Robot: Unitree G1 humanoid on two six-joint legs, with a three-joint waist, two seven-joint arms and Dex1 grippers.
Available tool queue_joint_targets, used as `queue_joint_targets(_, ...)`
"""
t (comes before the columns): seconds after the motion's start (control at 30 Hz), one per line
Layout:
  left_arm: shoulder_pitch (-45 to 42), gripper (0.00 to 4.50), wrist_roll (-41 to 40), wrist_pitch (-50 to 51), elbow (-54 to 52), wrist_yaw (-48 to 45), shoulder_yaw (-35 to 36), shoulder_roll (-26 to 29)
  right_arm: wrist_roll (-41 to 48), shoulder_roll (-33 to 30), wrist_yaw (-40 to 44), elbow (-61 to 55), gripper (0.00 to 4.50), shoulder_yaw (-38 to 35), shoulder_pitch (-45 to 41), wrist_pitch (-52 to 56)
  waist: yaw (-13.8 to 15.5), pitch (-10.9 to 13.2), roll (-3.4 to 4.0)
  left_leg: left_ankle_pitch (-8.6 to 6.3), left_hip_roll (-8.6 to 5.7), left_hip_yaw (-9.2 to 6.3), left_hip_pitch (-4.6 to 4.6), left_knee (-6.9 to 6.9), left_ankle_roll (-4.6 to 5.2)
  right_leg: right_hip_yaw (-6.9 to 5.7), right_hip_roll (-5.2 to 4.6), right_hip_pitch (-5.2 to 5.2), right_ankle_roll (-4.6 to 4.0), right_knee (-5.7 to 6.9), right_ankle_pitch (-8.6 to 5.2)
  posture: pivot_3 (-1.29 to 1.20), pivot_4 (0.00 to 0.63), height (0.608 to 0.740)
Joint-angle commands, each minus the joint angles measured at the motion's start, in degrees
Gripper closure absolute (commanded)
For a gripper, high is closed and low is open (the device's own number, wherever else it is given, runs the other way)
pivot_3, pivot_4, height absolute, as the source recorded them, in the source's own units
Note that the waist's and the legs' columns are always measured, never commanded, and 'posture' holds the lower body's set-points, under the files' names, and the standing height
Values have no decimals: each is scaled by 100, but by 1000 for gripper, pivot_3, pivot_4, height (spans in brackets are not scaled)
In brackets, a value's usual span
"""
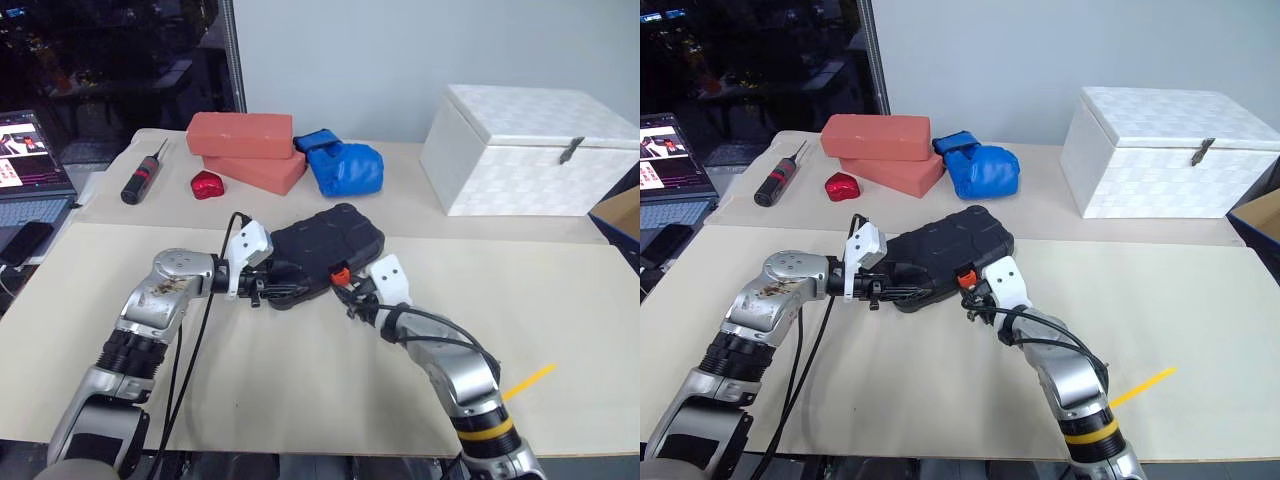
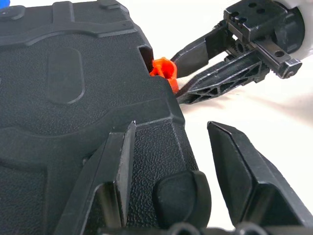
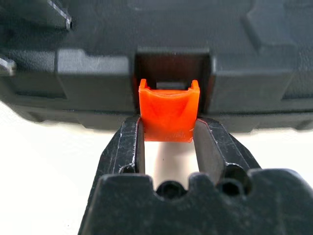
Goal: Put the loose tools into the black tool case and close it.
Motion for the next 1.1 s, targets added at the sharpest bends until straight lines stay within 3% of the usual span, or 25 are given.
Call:
queue_joint_targets(0.03, 81, 1990, 154, 113, 49, 32, -168, -62, -79, -3, -13, -151, 1414, -14, -132, -182, -1, 0, 0, 0, 1, 0, 10, 0, 0, -1, 0, 10, -13, -1, -8, 0, 150, 740)
queue_joint_targets(0.3, 106, 1990, 188, 148, 41, 91, -104, -96, 138, -301, 4, -1108, 1303, -151, 512, 765, 16, -2, 2, -1, 1, 1, 19, -3, -1, -2, -3, 26, -20, -10, -17, 0, 150, 740)
queue_joint_targets(0.4, 113, 1990, 203, 142, 42, 113, -119, -118, 211, -202, -38, -1001, 1967, -166, 489, 921, 9, -3, 3, -1, 1, 1, 20, -2, -1, -1, -4, 27, -24, -10, -17, 0, 150, 740)
queue_joint_targets(0.47, 102, 1990, 204, 156, 39, 126, -126, -132, 197, -51, -92, -753, 2835, -183, 310, 887, 5, -3, 3, -1, 1, 1, 25, -2, -1, -1, -4, 29, -26, -10, -16, 0, 150, 740)
queue_joint_targets(0.63, 74, 1990, 206, 185, 28, 143, -140, -156, 151, 337, -144, 26, 4367, -262, -255, 614, 18, -3, 3, -1, 1, 1, 29, -2, -1, -2, -5, 33, -27, -11, -17, 0, 150, 740)
queue_joint_targets(0.87, 99, 1990, 214, 208, 6, 171, -146, -175, 76, 513, -124, 384, 4448, -249, -558, 349, -4, -3, 4, -1, 1, 3, 25, -4, -1, -2, -6, 31, -25, -16, -16, 0, 150, 740)
queue_joint_targets(1.1, 204, 1990, 250, 158, 19, 226, -136, -174, 484, -121, 473, -1028, 4448, -178, 462, 740, 12, -6, 5, -2, 1, 3, 23, -10, -2, -2, -7, 31, -20, -20, -20, 0, 150, 740)
